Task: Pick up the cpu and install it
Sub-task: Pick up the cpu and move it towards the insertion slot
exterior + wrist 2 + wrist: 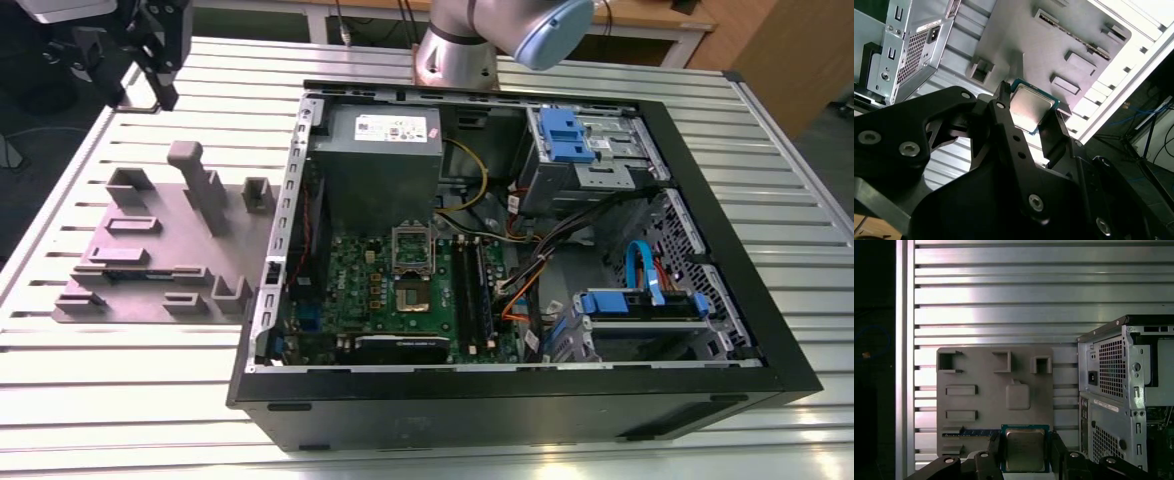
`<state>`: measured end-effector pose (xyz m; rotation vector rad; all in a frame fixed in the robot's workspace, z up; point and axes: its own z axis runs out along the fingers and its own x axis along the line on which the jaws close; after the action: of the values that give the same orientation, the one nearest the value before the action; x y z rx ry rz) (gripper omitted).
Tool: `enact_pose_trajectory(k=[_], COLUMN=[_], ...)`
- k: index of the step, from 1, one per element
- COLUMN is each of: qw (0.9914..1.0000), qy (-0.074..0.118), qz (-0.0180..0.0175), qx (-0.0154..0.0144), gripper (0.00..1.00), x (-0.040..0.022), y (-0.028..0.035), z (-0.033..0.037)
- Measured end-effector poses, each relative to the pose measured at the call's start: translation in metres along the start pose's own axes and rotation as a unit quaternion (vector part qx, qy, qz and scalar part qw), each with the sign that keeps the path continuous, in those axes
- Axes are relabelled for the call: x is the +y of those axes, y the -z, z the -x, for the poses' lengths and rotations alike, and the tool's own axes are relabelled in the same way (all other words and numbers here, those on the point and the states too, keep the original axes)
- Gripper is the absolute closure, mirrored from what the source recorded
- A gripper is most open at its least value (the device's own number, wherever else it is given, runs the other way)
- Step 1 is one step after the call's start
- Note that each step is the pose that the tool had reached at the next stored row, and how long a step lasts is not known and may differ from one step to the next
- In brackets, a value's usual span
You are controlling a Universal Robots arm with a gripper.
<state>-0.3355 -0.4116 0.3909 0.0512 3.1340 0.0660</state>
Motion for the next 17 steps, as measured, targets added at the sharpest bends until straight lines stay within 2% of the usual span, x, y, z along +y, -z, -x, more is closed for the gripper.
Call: enact_pose_trajectory(k=[6, 12, 17], qw=[1.00000, 1.00000, 1.00000], qy=[0.000, 0.000, 0.000], qz=[0.0000, 0.0000, 0.0000], qx=[0.0000, 0.0000, 0.0000], gripper=[0.53, 0.53, 0.53], x=[0.0000, 0.0002, -0.0045], y=[0.0000, -0.0001, -0.0003], z=[0.0012, 0.0082, 0.0092])
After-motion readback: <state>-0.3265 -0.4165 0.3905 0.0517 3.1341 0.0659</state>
